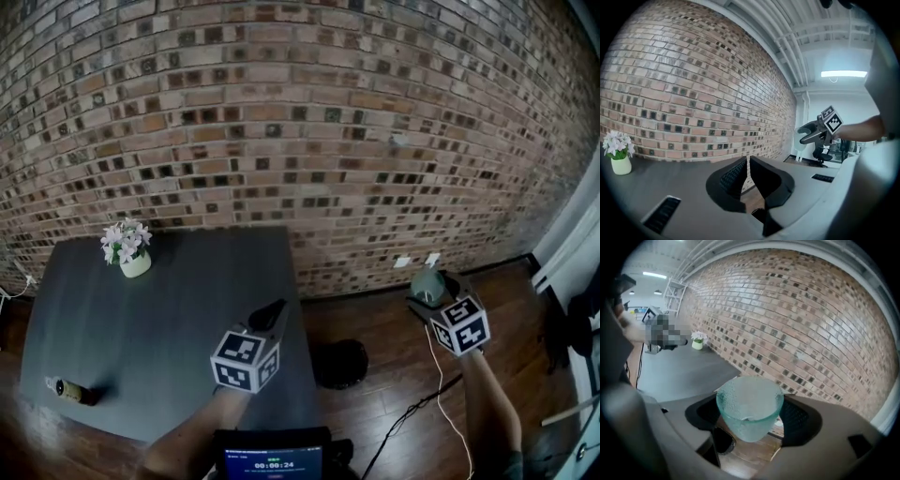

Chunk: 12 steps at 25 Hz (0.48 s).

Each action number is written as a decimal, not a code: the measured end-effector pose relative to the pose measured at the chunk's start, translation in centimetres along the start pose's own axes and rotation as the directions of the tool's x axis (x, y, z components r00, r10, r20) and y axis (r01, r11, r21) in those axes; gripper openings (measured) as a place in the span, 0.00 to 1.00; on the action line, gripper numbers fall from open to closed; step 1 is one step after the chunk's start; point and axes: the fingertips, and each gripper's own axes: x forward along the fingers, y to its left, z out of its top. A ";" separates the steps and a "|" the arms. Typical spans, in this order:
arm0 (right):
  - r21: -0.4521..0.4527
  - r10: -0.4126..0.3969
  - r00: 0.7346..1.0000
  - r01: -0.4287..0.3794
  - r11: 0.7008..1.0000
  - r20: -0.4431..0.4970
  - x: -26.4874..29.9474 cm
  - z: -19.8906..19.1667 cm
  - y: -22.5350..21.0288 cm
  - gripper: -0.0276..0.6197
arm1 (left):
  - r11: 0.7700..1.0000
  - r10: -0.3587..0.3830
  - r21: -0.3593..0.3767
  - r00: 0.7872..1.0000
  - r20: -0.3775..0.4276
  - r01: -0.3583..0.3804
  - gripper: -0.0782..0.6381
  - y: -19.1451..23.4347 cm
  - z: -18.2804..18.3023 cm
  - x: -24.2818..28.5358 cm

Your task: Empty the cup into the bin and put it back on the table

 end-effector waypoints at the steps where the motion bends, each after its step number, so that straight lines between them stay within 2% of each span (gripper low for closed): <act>1: 0.040 0.013 1.000 -0.014 0.999 0.029 -0.4 0.3 0.3 0.64 | 1.000 0.003 0.009 1.000 0.008 -0.003 0.13 -0.1 0.2 -0.4; 4: 0.123 0.031 0.995 -0.042 0.992 0.095 -1.5 0.9 1.3 0.64 | 1.000 0.017 -0.013 0.999 0.027 -0.016 0.13 0.1 0.5 -1.5; 7: 0.146 0.044 0.989 -0.064 0.987 0.140 -2.4 1.4 2.6 0.64 | 0.998 0.046 -0.041 0.999 0.024 -0.045 0.13 1.0 0.1 -2.8; 12: 0.179 0.071 0.971 -0.113 0.977 0.227 -4.2 3.0 5.1 0.64 | 0.997 0.067 -0.027 0.997 0.036 -0.066 0.13 1.4 -0.1 -5.4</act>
